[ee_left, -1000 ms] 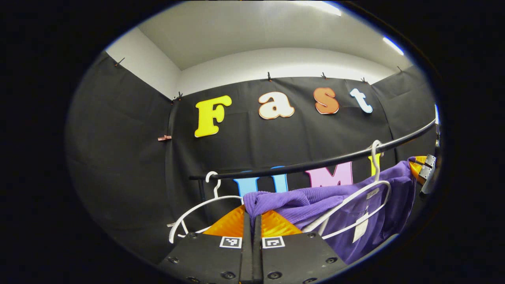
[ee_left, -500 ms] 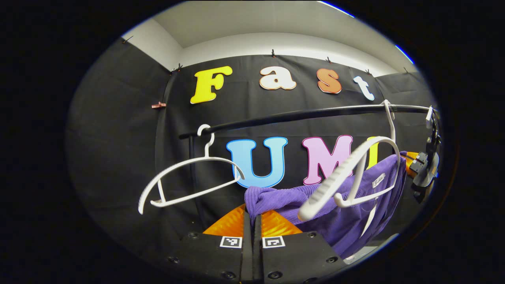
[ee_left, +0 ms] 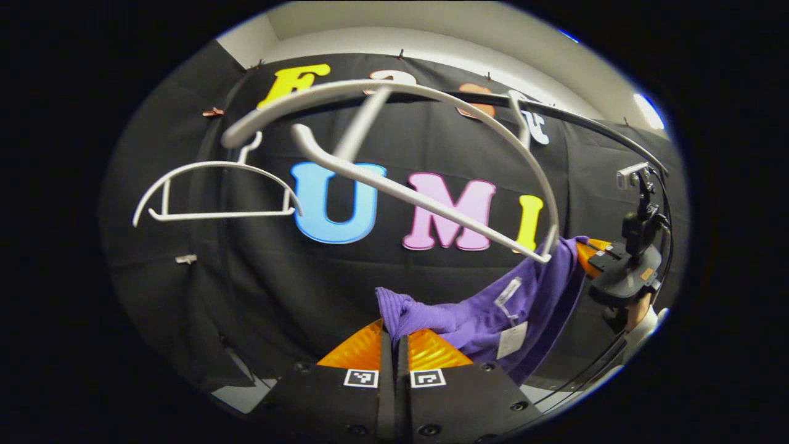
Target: Grasp the clothes on the hanger with both hands and then place them into the laundry hamper below.
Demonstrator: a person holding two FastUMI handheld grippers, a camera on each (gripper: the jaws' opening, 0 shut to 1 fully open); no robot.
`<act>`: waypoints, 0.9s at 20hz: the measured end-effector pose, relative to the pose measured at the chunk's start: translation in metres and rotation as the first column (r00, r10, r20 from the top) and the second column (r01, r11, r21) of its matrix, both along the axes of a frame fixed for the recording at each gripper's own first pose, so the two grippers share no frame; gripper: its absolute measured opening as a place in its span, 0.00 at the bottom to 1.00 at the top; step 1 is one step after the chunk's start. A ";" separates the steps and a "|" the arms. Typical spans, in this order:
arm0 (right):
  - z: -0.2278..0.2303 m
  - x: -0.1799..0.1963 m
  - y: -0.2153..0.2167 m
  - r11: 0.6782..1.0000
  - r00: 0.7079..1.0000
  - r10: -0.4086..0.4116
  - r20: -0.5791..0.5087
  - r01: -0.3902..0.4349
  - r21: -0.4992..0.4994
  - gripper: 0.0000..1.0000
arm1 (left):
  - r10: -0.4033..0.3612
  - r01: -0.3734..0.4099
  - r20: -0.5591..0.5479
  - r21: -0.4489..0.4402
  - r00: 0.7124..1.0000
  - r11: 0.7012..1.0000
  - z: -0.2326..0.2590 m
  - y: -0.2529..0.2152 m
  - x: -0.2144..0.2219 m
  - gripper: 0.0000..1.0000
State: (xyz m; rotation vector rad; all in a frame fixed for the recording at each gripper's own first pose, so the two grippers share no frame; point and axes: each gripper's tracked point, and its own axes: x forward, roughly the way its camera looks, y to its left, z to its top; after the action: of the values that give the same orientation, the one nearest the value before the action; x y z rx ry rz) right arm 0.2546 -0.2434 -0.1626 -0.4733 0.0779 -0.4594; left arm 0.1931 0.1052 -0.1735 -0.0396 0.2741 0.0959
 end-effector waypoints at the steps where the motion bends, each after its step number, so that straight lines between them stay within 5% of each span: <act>1: -0.002 -0.004 0.001 1.000 1.000 0.001 -0.015 -0.001 -0.017 0.04 | -0.026 0.026 -0.006 -0.019 1.000 0.999 -0.004 -0.015 0.004 0.05; 7: -0.037 -0.039 0.010 1.000 0.994 0.019 -0.111 -0.017 0.017 0.04 | -0.137 0.133 -0.038 -0.095 0.990 0.987 -0.022 -0.079 0.010 0.05; 11: -0.045 -0.060 0.069 0.985 0.975 0.165 -0.147 -0.155 0.075 0.04 | -0.136 0.131 -0.054 -0.082 0.989 0.988 -0.024 -0.079 -0.010 0.05; 14: -0.027 -0.067 0.126 0.942 0.943 0.313 -0.109 -0.294 0.160 0.04 | -0.093 0.088 -0.058 -0.082 0.994 0.993 -0.020 -0.061 -0.027 0.05; 18: 0.010 -0.077 0.186 0.838 0.888 0.460 -0.002 -0.433 0.333 0.04 | -0.037 0.034 -0.045 -0.064 0.998 0.997 -0.006 -0.042 -0.046 0.05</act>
State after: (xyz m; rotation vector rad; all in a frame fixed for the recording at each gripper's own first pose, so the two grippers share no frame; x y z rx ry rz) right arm 0.1775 -0.0579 -0.1522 -0.1718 0.1166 0.0404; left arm 0.1468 0.0634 -0.1800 -0.0951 0.3237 0.0533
